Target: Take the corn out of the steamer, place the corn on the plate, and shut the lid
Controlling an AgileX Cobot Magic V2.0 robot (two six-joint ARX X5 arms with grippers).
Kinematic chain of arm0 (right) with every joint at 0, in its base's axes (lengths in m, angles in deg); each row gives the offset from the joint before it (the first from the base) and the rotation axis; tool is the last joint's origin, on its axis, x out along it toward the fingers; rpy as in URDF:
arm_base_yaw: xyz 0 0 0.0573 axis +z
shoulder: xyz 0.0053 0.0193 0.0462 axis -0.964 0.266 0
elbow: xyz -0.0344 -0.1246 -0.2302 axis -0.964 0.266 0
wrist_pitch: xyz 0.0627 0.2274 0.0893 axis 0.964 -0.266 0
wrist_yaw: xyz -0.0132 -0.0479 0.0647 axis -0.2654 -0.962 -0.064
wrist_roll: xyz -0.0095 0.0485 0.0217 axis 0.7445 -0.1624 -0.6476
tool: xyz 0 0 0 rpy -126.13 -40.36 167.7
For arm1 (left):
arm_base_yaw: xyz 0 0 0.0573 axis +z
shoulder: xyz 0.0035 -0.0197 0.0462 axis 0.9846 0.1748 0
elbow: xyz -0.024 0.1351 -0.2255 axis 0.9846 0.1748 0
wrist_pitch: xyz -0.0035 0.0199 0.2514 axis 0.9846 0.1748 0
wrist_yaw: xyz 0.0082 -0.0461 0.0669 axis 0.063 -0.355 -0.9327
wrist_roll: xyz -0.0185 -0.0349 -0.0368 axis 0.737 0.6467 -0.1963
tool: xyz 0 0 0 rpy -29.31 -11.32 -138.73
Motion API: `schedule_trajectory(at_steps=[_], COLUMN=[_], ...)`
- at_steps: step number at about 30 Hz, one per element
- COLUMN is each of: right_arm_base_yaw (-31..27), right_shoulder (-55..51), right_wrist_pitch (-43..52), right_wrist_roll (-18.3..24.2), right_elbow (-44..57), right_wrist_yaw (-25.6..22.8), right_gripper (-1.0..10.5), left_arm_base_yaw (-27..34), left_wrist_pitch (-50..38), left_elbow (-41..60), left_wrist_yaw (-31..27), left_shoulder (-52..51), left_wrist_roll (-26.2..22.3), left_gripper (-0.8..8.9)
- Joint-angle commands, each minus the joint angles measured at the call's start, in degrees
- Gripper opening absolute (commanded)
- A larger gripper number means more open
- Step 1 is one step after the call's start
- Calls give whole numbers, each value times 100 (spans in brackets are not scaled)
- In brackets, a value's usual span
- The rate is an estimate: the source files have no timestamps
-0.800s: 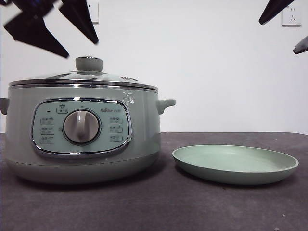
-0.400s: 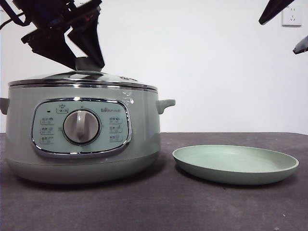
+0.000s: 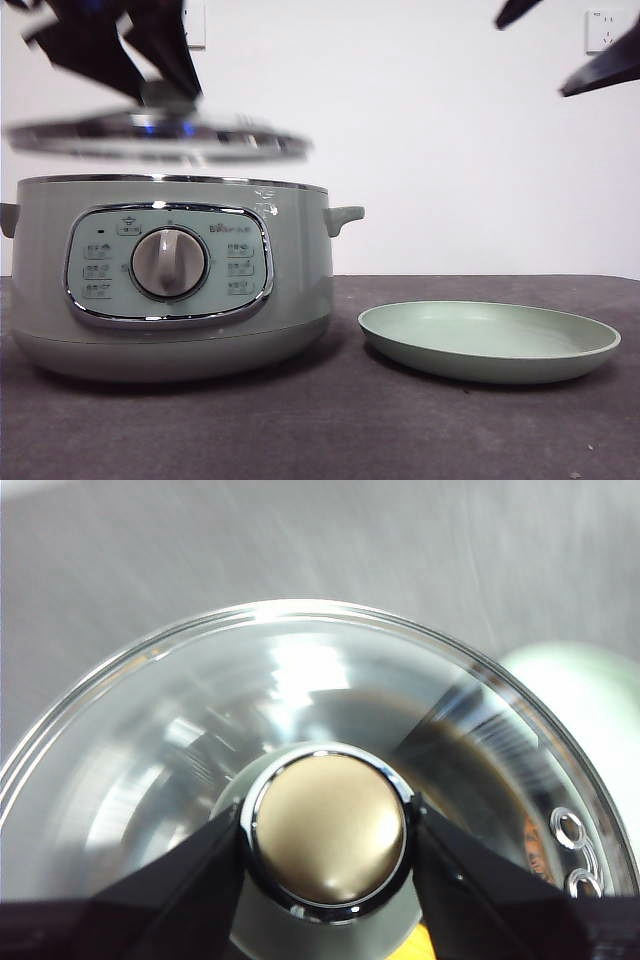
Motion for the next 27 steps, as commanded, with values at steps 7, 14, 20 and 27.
schedule_trajectory(at_steps=[7,14,20,27], right_arm_base_yaw=[1530,2498,2959,3348], right_shoulder=[2059,3709,4874,5923], right_wrist_pitch=[-393,-1388,-2011,-2079], right_wrist_roll=[-11,463,730,1001], right_elbow=[-1871,-3934,-5357,-6155], right_wrist_yaw=[-31,-966,-1425,-2282], right_gripper=[437,437,436,436], left_arm_base_yaw=[-7,-7,-7,-7], left_wrist_pitch=[391,935,1349,1733], left_elbow=[-98,-98,-98,-98], left_wrist_yaw=[-1480,-2186,-2472,-2581], left_shoulder=[-2065,-3047,-3508,-3626], left_wrist_roll=[-31,-37,-142,-140], left_gripper=[-9,-9,-9,-9])
